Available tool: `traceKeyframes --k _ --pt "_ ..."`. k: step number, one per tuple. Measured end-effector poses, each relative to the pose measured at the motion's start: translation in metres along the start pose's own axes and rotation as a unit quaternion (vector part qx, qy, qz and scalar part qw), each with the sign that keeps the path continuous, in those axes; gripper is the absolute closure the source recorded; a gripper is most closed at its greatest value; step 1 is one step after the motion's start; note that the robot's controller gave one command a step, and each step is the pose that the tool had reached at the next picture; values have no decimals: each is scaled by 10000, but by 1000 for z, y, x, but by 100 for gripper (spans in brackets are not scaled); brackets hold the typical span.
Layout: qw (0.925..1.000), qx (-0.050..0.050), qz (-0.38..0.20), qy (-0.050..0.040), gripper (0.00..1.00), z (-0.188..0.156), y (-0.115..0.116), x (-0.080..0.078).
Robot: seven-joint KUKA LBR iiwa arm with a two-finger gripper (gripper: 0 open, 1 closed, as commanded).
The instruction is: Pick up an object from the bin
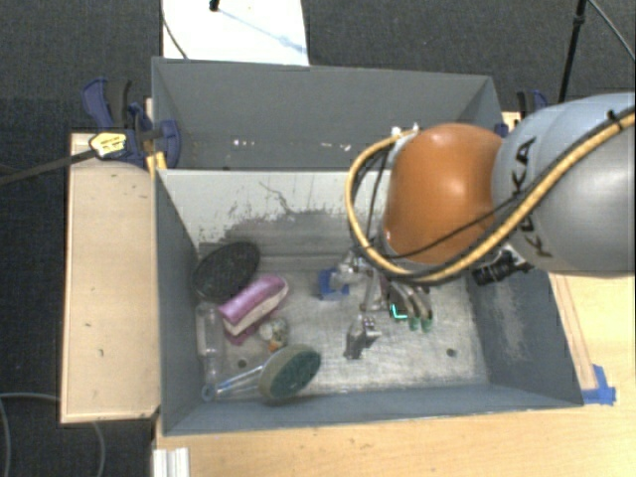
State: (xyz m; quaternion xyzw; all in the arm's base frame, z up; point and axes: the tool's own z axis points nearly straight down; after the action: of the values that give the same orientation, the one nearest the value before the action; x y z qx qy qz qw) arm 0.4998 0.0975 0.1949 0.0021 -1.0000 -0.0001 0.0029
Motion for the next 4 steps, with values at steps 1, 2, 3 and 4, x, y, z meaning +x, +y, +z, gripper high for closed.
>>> traceKeyframes --k 1,2,3,4 --pt "9940 28 -1095 3 0 114 56 -26" --pt "9944 12 -1059 3 100 111 57 -26" --pt "9923 -19 -1238 -87 100 19 125 -35" --pt "9927 2 -1205 -39 100 24 122 -33"
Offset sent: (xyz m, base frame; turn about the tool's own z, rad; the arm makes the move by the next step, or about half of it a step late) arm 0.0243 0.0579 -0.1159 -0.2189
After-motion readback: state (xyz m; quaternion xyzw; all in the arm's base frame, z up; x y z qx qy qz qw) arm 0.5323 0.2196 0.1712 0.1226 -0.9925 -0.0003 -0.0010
